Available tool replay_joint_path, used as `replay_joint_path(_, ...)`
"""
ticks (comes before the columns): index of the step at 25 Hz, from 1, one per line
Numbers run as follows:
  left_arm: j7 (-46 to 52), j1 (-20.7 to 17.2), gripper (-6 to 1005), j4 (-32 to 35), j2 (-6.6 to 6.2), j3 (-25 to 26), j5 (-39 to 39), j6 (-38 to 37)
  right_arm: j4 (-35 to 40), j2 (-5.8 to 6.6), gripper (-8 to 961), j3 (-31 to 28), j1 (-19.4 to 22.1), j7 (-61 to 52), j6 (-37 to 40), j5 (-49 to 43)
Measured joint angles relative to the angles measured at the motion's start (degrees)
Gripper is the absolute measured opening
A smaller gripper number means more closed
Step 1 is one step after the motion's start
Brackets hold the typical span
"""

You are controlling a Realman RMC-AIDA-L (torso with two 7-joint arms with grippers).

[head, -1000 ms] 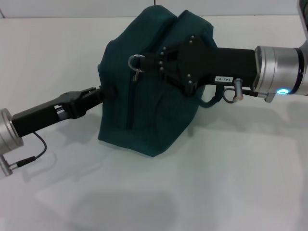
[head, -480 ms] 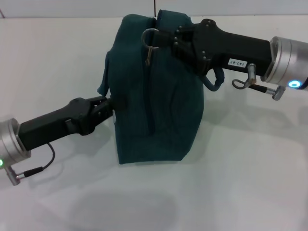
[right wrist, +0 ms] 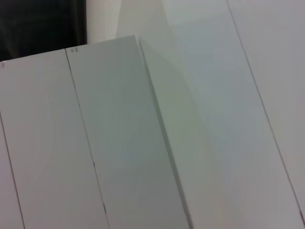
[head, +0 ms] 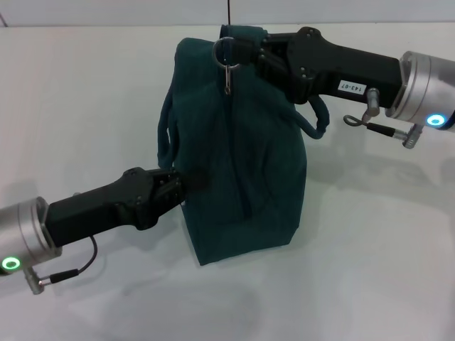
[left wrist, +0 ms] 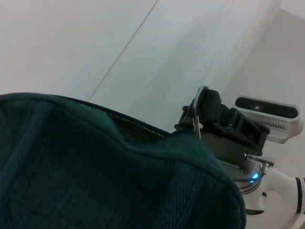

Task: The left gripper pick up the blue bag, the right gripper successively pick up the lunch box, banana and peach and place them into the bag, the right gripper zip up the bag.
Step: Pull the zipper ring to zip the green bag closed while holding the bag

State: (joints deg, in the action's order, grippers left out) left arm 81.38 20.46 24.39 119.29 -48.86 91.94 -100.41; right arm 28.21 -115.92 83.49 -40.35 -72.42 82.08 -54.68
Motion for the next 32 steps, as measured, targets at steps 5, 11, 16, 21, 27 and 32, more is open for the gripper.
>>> replay_joint_path(5, -0.2, -0.2, 61, -0.2, -0.01, 0.1, 0.2, 0.1, 0.0, 0.00, 4, 0.1, 0.0, -0.4, 0.2, 0.1)
replay_joint_path(11, -1.0, -0.5, 56, -0.4, -0.03, 0.1, 0.5, 0.3, 0.0, 0.07, 4, 0.0, -0.3, -1.9, -0.2, 0.2)
replay_joint_path(16, -1.1, -0.8, 65, -0.4, -0.10, 0.0, 0.6, -0.1, 0.0, 0.09, 4, 0.0, -0.1, -3.8, -2.6, 0.3)
replay_joint_path(21, -2.3, -0.8, 75, -0.4, -0.10, -1.2, 0.6, -0.6, -0.9, 0.09, 3, 0.0, -0.3, -6.6, -5.5, 0.8)
replay_joint_path(27, -4.0, -0.7, 86, -1.0, -0.04, -1.9, 0.6, -0.8, -1.5, 0.01, 4, 0.0, -0.7, -13.4, -8.4, 1.8)
replay_joint_path(32, -5.7, -1.4, 96, -1.0, -0.03, -2.0, 0.6, -0.8, -3.6, -0.01, 4, -0.3, -0.5, -19.6, -10.1, 4.2)
